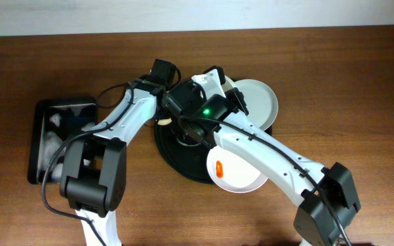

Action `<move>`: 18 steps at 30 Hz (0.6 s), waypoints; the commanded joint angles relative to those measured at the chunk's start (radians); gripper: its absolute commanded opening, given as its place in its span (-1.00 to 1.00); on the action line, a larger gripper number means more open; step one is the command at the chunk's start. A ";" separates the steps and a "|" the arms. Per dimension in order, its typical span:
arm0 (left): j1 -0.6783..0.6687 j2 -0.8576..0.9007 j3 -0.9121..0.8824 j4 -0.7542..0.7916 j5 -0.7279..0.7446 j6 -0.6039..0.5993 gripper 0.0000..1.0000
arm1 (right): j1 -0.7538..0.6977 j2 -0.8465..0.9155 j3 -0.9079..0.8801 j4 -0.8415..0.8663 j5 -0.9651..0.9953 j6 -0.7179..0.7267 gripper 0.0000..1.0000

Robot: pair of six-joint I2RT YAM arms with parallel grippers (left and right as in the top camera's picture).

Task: Clean dirty plates on tray and stack at the side
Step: 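Lift the scrubbed plate with the right gripper and carry it right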

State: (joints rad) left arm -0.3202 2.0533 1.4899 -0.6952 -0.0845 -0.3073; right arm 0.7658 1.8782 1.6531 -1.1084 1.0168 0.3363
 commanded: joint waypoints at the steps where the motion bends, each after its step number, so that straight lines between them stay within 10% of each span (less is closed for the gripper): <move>1: -0.002 0.011 0.014 0.003 0.014 -0.010 -1.00 | 0.007 -0.026 0.021 -0.003 0.037 0.039 -0.92; 18: -0.006 0.011 0.014 0.009 0.018 -0.010 -1.00 | -0.048 -0.021 0.021 -0.041 -0.092 0.111 -0.92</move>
State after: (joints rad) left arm -0.3241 2.0533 1.4899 -0.6914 -0.0776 -0.3073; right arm 0.7261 1.8782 1.6531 -1.1454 0.9325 0.4229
